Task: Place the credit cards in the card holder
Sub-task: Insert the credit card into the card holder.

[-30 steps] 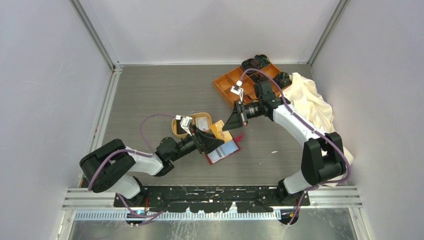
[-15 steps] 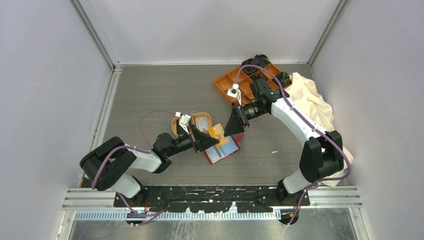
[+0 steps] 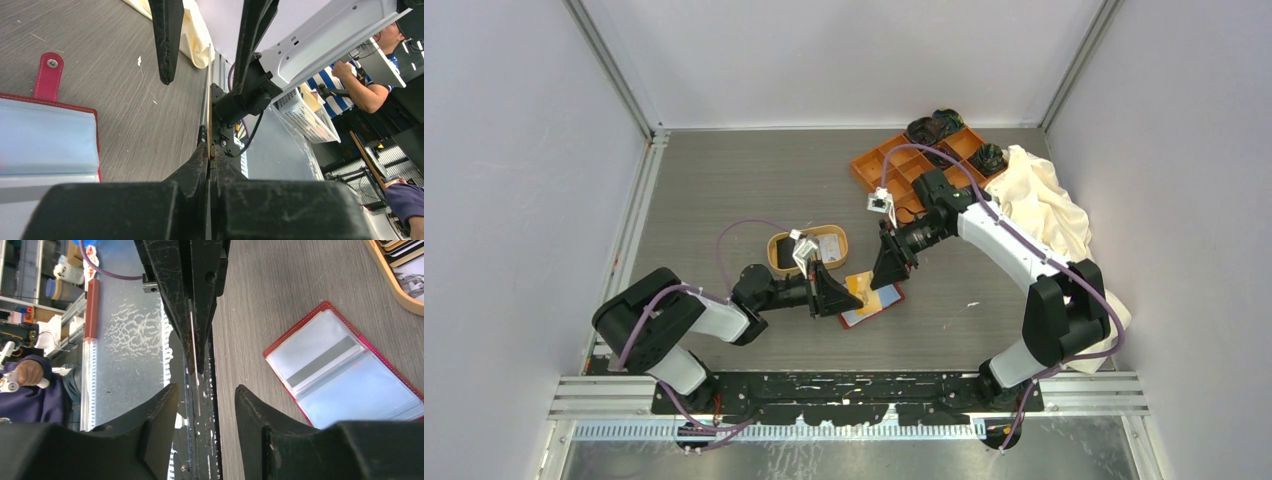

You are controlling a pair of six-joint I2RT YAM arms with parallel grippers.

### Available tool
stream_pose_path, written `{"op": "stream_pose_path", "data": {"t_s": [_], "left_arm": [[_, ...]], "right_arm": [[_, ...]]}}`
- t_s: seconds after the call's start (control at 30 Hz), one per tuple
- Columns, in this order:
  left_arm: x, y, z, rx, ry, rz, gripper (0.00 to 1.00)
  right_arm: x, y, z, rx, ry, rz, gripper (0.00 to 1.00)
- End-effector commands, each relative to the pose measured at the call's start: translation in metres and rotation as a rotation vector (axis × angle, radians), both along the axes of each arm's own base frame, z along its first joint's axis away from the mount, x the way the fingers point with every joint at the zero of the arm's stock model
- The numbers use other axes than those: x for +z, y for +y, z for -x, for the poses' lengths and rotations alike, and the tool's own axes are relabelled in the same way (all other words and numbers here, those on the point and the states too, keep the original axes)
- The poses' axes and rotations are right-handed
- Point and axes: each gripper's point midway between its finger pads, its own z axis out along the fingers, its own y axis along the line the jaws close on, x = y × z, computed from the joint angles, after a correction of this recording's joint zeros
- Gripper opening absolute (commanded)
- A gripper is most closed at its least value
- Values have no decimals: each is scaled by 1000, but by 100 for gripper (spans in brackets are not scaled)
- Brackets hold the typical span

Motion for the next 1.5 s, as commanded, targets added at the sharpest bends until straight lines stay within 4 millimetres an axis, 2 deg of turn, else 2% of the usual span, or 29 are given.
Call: {"op": "stream_pose_path", "data": {"t_s": [0.0,0.27,0.53,0.6,0.63,0.7,0.77,0.83,0.93,1.0,1.13,1.2,1.37,1.47], "left_arm": [[16,-5,1,-42,-68,43,0],[12,-6,-1,-44,-61,31,0],[12,-5,-2,-31,-59,25,0],[12,-4,-3,-15,-53,23,0],[11,-3,-5,-1,-46,20,6],[10,0,-10,47,-21,7,24],[7,9,-18,137,10,-14,42],[2,23,-21,226,36,-64,51],[-21,51,-28,392,91,-240,63],[-29,72,-28,503,108,-335,69],[-29,101,-26,652,193,-308,67],[-34,109,-26,702,261,-289,66],[-43,104,-26,737,363,-283,62],[-58,95,-26,765,405,-366,59]], "right_arm": [[8,9,-6,-14,-78,-8,48],[15,17,3,23,-33,-47,23],[18,15,7,47,-27,-39,3],[20,12,9,57,-19,-24,1],[20,11,9,56,-23,-15,1],[18,8,6,39,-17,2,1],[10,2,-3,-19,27,13,1],[-1,-2,-18,-113,74,25,1],[-23,-9,-41,-254,94,82,1],[-36,-11,-50,-313,99,112,1],[-59,-12,-60,-360,119,158,1],[-70,-13,-63,-367,125,194,1],[-90,-14,-66,-365,141,258,1],[-99,-10,-66,-359,153,289,1]]}}
